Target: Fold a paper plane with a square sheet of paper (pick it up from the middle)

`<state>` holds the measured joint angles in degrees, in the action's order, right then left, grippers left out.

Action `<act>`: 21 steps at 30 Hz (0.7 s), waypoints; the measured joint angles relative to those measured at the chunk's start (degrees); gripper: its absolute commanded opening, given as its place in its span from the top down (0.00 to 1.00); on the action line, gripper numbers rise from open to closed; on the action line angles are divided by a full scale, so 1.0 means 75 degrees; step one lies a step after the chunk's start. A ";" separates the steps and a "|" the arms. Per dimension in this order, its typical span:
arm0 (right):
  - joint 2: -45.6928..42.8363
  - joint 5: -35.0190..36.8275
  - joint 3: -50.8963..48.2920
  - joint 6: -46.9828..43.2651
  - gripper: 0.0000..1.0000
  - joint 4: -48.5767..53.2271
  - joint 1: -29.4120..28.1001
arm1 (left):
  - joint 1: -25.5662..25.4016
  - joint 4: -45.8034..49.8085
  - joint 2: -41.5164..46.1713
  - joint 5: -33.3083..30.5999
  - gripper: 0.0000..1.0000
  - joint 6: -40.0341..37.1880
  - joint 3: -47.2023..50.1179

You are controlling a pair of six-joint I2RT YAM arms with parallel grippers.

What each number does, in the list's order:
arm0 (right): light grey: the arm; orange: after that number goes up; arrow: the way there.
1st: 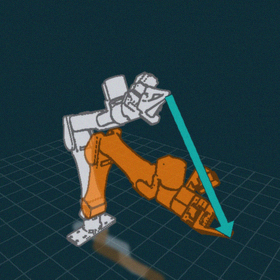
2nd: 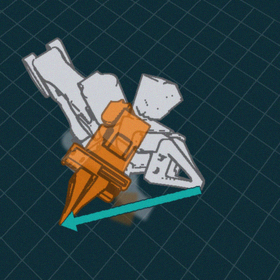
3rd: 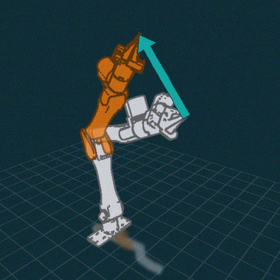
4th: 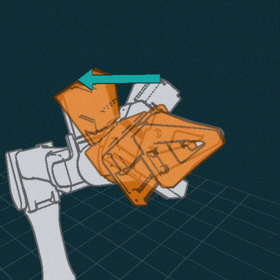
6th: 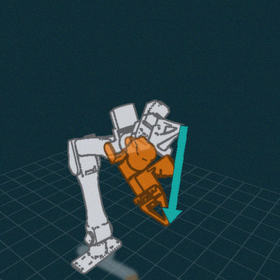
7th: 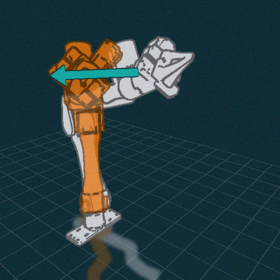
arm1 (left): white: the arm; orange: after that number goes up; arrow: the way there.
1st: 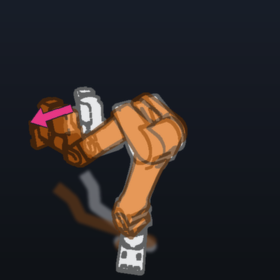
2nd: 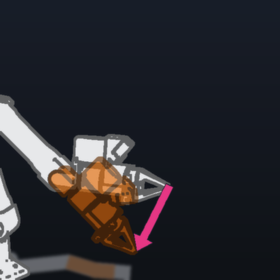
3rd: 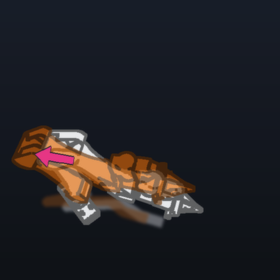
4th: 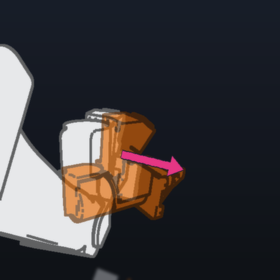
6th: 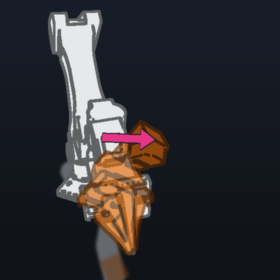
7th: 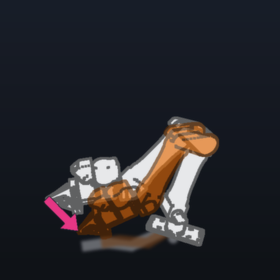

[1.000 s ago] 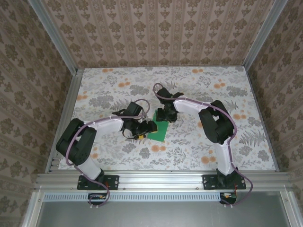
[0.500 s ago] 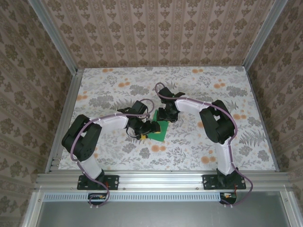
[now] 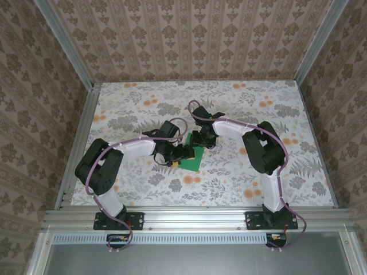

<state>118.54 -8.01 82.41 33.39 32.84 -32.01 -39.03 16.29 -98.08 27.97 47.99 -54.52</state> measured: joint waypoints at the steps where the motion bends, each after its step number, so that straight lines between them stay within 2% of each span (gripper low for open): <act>1: -0.0003 0.0000 -0.0006 0.0000 0.52 -0.0006 0.0000 | 0.0000 -0.0082 0.0000 0.0023 0.25 0.0000 0.0000; 4: -0.0006 -0.0003 -0.0006 0.0003 0.52 -0.0009 0.0000 | 0.0000 -0.0207 0.0000 -0.0023 0.26 -0.0032 -0.0006; 10: -0.0020 -0.0032 -0.0050 0.0003 0.52 -0.0055 0.0020 | 0.0023 0.0414 0.0017 -0.0504 0.23 -0.0280 -0.0137; 21: -0.0026 -0.0058 -0.0055 0.0003 0.52 -0.0067 0.0032 | -0.0213 0.0705 -0.0236 -0.0379 0.23 -0.0411 -0.0303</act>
<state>118.34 -8.45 82.00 33.41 32.34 -31.77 -40.62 21.58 -99.85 25.12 44.91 -56.80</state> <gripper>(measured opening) 0.483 0.766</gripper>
